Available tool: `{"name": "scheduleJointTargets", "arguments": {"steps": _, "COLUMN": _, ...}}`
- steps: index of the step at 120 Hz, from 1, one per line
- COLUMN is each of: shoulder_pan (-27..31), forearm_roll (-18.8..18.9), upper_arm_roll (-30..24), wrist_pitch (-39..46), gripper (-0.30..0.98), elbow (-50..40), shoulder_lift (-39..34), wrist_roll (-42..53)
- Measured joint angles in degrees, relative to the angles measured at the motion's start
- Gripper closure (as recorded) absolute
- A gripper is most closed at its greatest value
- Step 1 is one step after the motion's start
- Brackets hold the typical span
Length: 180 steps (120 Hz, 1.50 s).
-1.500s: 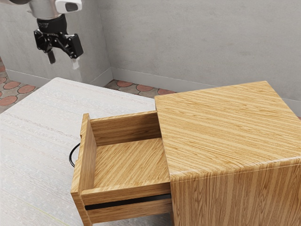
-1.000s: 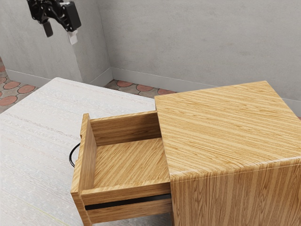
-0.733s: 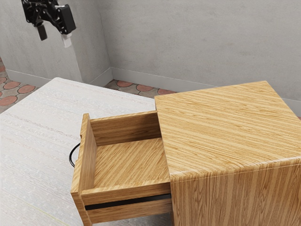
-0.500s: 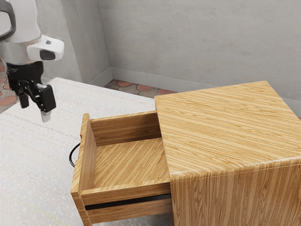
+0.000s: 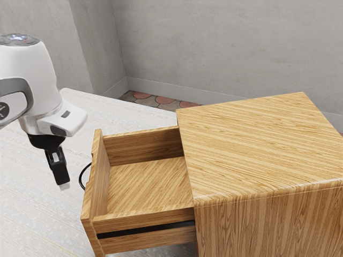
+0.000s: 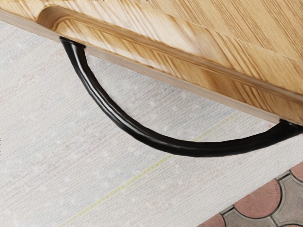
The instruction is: Push the drawer handle with one arm to close the drawer
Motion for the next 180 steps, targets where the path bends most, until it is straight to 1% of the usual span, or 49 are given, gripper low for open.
{"name": "scheduleJointTargets", "arguments": {"steps": 11, "shoulder_pan": -0.37, "forearm_roll": -0.01, "upper_arm_roll": -0.91, "wrist_pitch": 1.47, "gripper": 0.00, "elbow": -1.92, "shoulder_lift": -1.04, "wrist_roll": 3.80}}
{"name": "scheduleJointTargets", "arguments": {"steps": 19, "shoulder_pan": -1.93, "forearm_roll": -0.01, "upper_arm_roll": -1.10, "wrist_pitch": 2.26, "gripper": 0.00, "elbow": -2.37, "shoulder_lift": -1.41, "wrist_roll": 6.21}}
{"name": "scheduleJointTargets", "arguments": {"steps": 33, "shoulder_pan": -2.73, "forearm_roll": 0.32, "upper_arm_roll": 0.95, "wrist_pitch": 3.17, "gripper": 0.08, "elbow": -2.51, "shoulder_lift": -0.55, "wrist_roll": 10.03}}
{"name": "scheduleJointTargets", "arguments": {"steps": 43, "shoulder_pan": -2.81, "forearm_roll": 0.55, "upper_arm_roll": 1.63, "wrist_pitch": 4.35, "gripper": 0.18, "elbow": -2.81, "shoulder_lift": -0.15, "wrist_roll": 12.56}}
{"name": "scheduleJointTargets", "arguments": {"steps": 70, "shoulder_pan": -2.70, "forearm_roll": 0.61, "upper_arm_roll": 1.64, "wrist_pitch": 6.80, "gripper": 0.54, "elbow": -4.36, "shoulder_lift": -0.19, "wrist_roll": 17.84}}
{"name": "scheduleJointTargets", "arguments": {"steps": 80, "shoulder_pan": -2.69, "forearm_roll": 0.60, "upper_arm_roll": 1.64, "wrist_pitch": 7.21, "gripper": 0.63, "elbow": -4.41, "shoulder_lift": -0.19, "wrist_roll": 19.38}}
{"name": "scheduleJointTargets", "arguments": {"steps": 91, "shoulder_pan": -2.78, "forearm_roll": 0.58, "upper_arm_roll": 1.63, "wrist_pitch": 7.51, "gripper": 0.69, "elbow": -4.44, "shoulder_lift": -0.13, "wrist_roll": 21.07}}
{"name": "scheduleJointTargets", "arguments": {"steps": 106, "shoulder_pan": -3.17, "forearm_roll": 0.35, "upper_arm_roll": 1.56, "wrist_pitch": 8.03, "gripper": 0.74, "elbow": -4.61, "shoulder_lift": 0.13, "wrist_roll": 23.06}}
{"name": "scheduleJointTargets", "arguments": {"steps": 132, "shoulder_pan": -3.05, "forearm_roll": -0.48, "upper_arm_roll": 1.38, "wrist_pitch": 8.50, "gripper": 0.78, "elbow": -4.18, "shoulder_lift": 2.11, "wrist_roll": 25.61}}
{"name": "scheduleJointTargets", "arguments": {"steps": 160, "shoulder_pan": -2.57, "forearm_roll": -2.32, "upper_arm_roll": -0.26, "wrist_pitch": 8.70, "gripper": 0.78, "elbow": -2.55, "shoulder_lift": 3.80, "wrist_roll": 27.43}}
{"name": "scheduleJointTargets", "arguments": {"steps": 180, "shoulder_pan": -2.29, "forearm_roll": -2.94, "upper_arm_roll": -1.06, "wrist_pitch": 8.86, "gripper": 0.78, "elbow": -0.71, "shoulder_lift": 5.99, "wrist_roll": 28.28}}
